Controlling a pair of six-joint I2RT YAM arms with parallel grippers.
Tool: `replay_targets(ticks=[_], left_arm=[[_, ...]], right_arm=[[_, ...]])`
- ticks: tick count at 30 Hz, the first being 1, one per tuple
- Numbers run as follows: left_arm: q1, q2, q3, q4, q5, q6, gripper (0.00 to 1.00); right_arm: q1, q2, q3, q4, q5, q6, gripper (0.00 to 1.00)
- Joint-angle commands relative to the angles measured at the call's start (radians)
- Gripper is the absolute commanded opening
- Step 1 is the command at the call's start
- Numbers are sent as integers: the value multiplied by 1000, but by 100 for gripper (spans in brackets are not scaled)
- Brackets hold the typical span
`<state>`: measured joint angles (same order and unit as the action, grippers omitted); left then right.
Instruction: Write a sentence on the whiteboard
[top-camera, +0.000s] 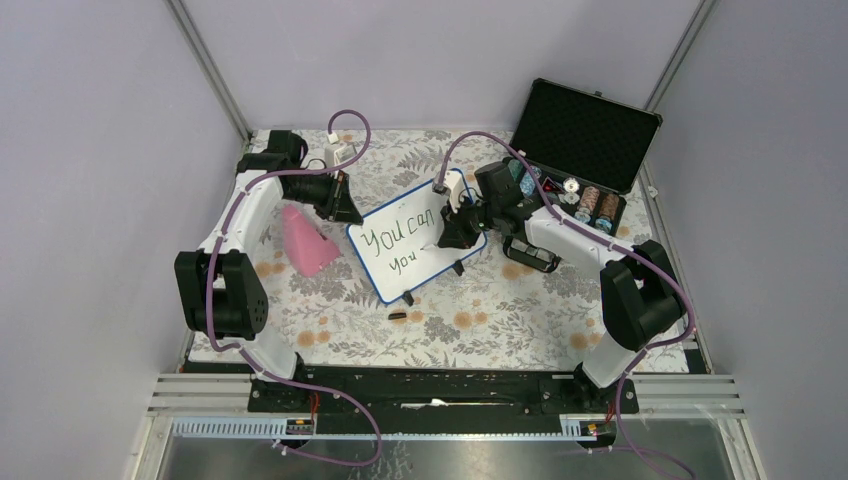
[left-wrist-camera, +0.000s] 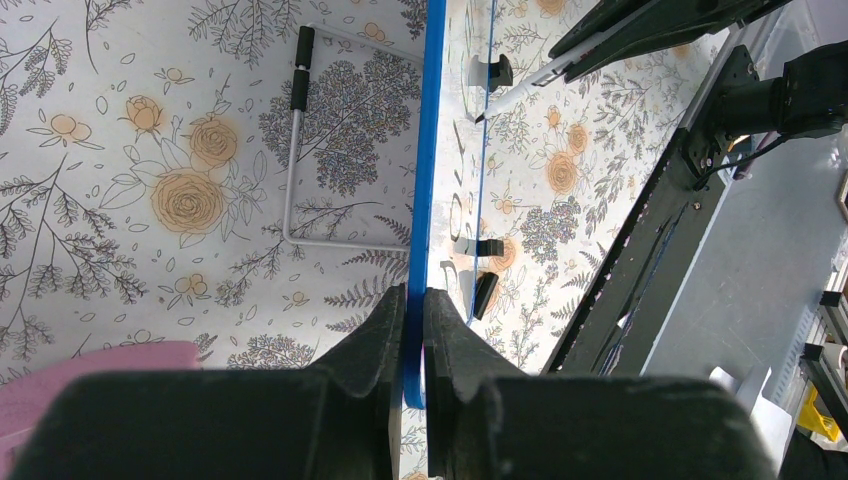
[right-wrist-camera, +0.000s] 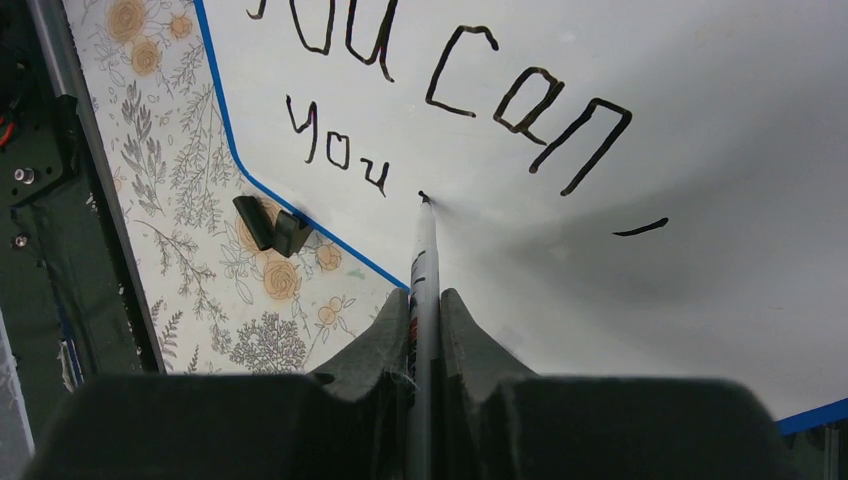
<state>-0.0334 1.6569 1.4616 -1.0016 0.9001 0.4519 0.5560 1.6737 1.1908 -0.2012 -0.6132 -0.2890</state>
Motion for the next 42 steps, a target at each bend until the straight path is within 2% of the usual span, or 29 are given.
replay_targets(ticks=[1,15,42], left_arm=[[-11,-19,-6,34,-44,11,0],[-11,-18,-4,33,-45,10,0],[-11,-18,-2,34,-47,8,0]], right_arm=[[-13,-8,-15,13,35,-30,0],[-13,-16,-30,12,38,-38,0],[-38,0,59,-3,40,-30,0]])
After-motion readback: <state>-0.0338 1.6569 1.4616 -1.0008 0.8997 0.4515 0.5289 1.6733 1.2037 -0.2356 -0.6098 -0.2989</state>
